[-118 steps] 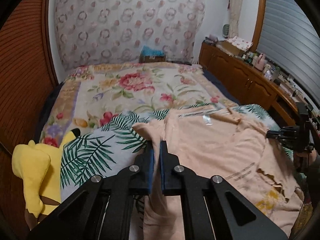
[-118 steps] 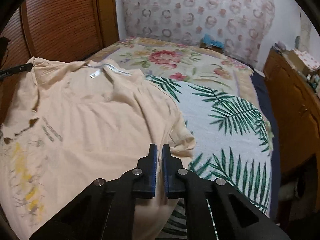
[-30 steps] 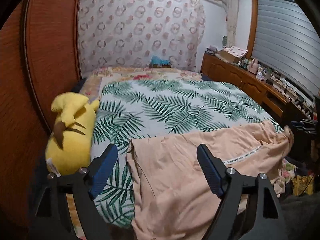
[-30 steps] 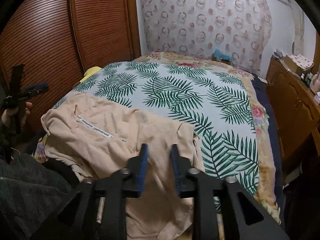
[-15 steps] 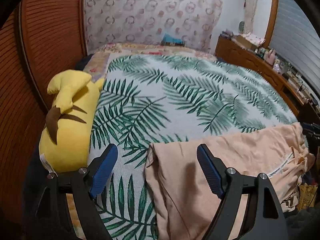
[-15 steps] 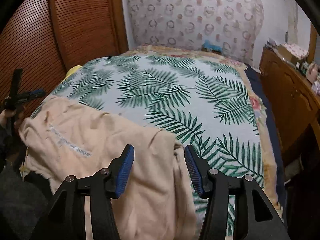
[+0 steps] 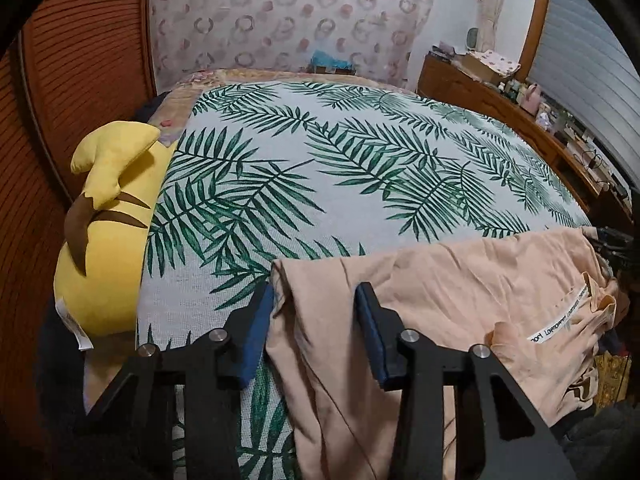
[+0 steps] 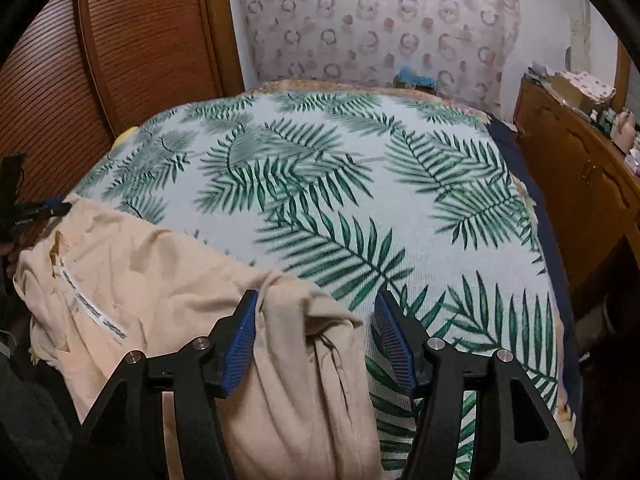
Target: Fold small clothes
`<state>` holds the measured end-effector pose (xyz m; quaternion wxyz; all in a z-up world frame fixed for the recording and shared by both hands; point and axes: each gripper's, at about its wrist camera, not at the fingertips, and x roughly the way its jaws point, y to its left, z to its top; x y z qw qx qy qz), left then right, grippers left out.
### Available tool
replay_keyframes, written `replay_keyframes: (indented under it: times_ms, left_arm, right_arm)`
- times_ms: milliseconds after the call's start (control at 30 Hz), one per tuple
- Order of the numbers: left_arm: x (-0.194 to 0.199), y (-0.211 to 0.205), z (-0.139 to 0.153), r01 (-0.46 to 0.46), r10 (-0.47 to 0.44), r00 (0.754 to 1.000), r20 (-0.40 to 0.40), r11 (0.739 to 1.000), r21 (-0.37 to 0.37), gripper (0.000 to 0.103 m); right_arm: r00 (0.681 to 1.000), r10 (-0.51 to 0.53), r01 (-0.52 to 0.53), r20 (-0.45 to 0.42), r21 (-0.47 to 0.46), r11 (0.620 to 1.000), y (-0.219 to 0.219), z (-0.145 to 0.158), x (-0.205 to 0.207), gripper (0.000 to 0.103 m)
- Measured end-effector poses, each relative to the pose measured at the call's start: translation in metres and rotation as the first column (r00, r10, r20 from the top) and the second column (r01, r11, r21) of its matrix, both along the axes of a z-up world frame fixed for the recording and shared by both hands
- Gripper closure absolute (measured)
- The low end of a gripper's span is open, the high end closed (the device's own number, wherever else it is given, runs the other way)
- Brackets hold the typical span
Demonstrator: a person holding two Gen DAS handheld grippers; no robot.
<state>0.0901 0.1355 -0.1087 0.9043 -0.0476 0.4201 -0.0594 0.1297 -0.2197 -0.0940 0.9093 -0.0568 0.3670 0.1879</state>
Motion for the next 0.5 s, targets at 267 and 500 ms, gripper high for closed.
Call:
replay_keyframes:
  times_ms: [267,500]
  left_arm:
    - [0.001,-0.003,0.000,0.013,-0.013,1.000,0.002,1.000,0.009,0.059]
    - [-0.017,-0.016,0.016,0.012,-0.013,0.997,0.070,1.000,0.014,0.092]
  right_arm:
    - [0.998,0.062,-0.062,0.000,0.032,0.998,0.005,-0.001,-0.005,0.067]
    - [0.999,0.041,-0.042,0.029,0.059,0.997,0.010,0.003,-0.020,0.090]
